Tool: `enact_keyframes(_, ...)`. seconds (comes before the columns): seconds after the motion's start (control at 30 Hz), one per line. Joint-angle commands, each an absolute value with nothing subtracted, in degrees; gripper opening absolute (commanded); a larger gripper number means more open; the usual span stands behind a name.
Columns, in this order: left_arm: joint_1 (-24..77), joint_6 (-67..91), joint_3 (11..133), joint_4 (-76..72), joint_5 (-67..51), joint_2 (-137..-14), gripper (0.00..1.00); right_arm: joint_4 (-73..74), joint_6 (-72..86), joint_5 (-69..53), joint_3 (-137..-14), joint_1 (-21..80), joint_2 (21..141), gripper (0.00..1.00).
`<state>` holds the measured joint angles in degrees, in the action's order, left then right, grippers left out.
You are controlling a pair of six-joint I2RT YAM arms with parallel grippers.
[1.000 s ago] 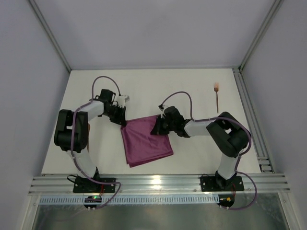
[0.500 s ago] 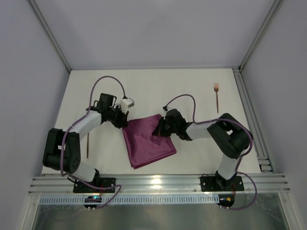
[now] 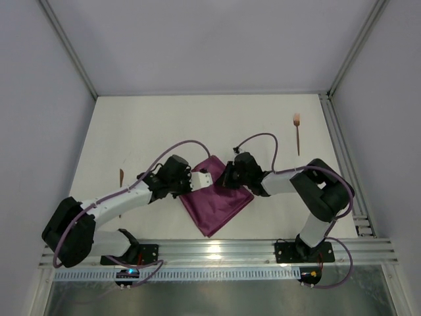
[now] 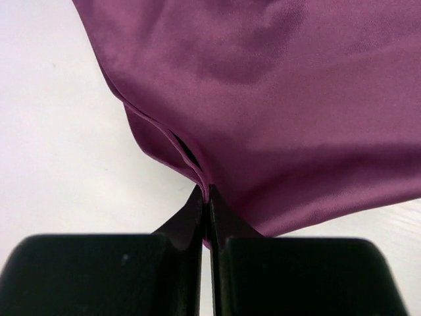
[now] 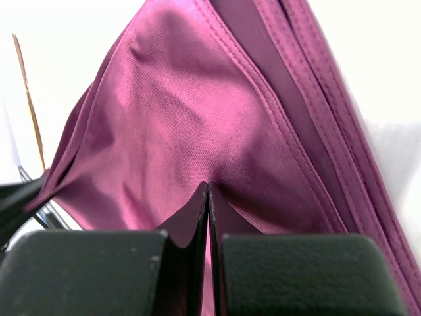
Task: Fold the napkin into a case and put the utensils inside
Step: Pick up the lower triangle-folded napkin from the center of the board, then fold the lower triangle-folded napkin at the center of the board.
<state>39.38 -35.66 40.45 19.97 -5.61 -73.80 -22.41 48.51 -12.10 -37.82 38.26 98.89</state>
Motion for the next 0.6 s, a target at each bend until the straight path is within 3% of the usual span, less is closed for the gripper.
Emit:
enact_keyframes(0.0,45.8,-40.9,39.9,13.2,6.7,-72.4,0.00,-25.4,51.5,-10.3,-36.7,37.4,98.2,0.04)
enact_keyframes(0.2,49.5,-43.0,42.4,10.2,13.9,-74.0,0.00,-25.1,52.9,-9.3,-35.5,37.3,95.3,0.04)
enact_keyframes(0.4,49.5,-44.3,42.0,7.5,13.5,-73.7,0.00,-20.2,46.8,-12.9,-35.2,38.3,87.8,0.04)
enact_keyframes(0.57,49.5,-44.8,41.4,5.4,12.8,-73.5,0.00,-24.0,51.5,-13.2,-28.9,40.6,81.8,0.04)
